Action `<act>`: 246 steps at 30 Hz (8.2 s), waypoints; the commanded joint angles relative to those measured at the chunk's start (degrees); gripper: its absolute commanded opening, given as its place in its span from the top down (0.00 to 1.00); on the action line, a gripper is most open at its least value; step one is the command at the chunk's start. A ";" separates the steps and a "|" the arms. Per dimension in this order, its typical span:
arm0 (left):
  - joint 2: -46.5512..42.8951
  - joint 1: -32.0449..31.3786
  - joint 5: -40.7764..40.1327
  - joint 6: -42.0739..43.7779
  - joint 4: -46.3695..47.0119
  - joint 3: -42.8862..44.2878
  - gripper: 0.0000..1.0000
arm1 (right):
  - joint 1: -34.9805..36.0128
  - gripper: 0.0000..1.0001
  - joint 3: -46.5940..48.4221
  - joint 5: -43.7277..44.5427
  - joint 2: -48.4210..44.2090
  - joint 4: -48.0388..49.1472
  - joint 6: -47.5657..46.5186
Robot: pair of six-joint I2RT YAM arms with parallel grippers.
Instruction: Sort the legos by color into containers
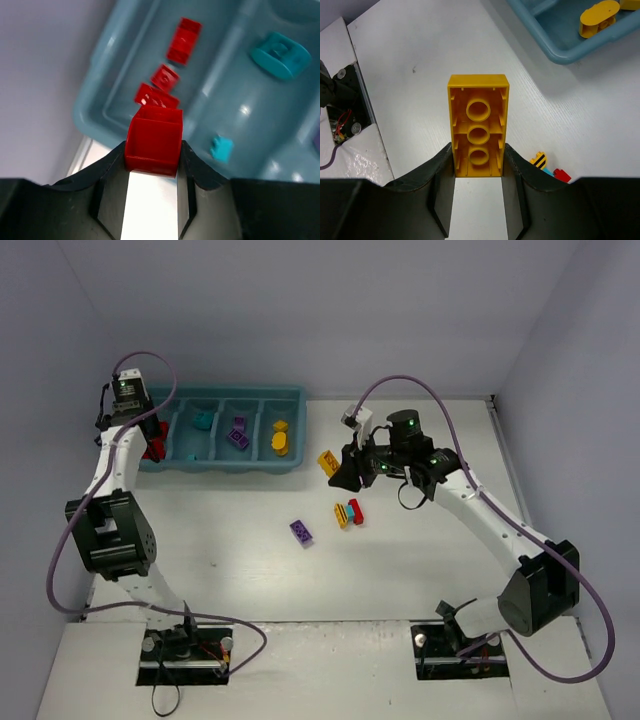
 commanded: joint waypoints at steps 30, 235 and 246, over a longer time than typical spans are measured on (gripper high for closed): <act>-13.14 -8.18 4.06 -13.85 -0.65 -3.52 0.30 | 5.93 0.91 30.82 19.03 36.99 19.93 9.23; -15.53 -42.47 45.10 -35.04 27.90 -20.33 1.00 | 8.22 1.00 -21.03 31.62 -16.00 22.40 12.75; -14.82 -42.38 48.18 -31.79 22.64 -19.10 1.00 | 7.78 1.00 -21.55 31.18 -16.61 22.32 12.31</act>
